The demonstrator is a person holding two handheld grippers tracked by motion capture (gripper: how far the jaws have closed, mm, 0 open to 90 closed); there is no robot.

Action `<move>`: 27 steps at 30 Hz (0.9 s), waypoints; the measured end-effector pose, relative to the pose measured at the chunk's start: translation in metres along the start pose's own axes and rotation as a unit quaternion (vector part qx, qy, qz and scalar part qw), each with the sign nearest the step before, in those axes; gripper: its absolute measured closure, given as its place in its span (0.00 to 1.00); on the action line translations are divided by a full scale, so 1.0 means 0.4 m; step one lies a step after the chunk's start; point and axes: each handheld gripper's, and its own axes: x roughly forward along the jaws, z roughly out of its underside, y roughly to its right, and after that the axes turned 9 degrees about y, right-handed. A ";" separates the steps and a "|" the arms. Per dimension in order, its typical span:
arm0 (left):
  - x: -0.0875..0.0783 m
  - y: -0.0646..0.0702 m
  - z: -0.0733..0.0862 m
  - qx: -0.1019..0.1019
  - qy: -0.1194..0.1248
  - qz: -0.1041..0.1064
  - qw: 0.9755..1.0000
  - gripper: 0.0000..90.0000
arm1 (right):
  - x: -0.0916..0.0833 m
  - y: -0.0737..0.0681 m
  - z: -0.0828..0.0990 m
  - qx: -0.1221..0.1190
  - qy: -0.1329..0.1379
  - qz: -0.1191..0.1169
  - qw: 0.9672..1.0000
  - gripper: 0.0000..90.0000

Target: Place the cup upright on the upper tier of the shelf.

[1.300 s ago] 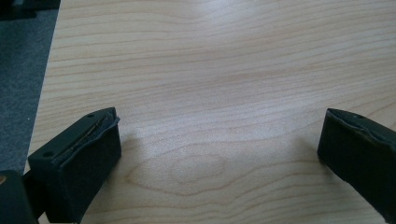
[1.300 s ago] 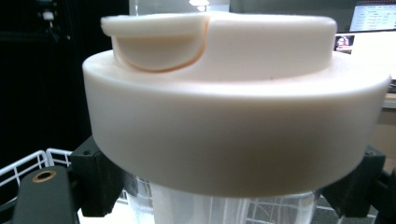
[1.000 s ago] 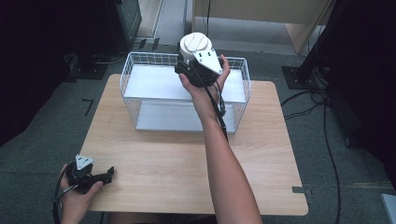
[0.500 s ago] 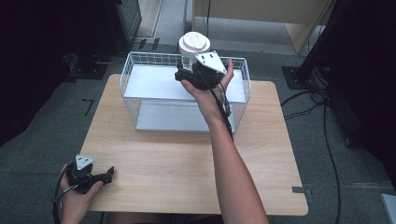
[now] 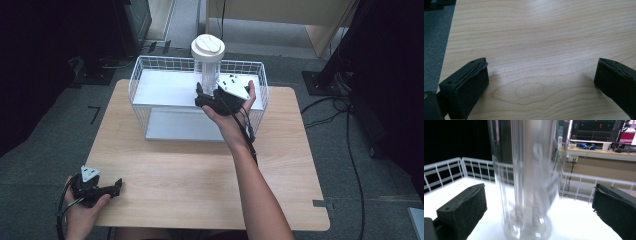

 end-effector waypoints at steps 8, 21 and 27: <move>0.000 0.000 0.000 0.000 -0.001 0.000 1.000 0.00 | -0.067 0.020 0.061 -0.013 -0.008 -0.006 1.000 0.00; -0.001 0.000 0.000 0.001 -0.002 0.001 1.000 0.00 | -0.195 0.092 0.144 -0.015 -0.019 0.001 1.000 0.00; 0.000 0.000 0.000 0.000 0.000 0.000 1.000 0.00 | -0.232 0.124 0.185 -0.008 -0.030 0.012 0.999 0.00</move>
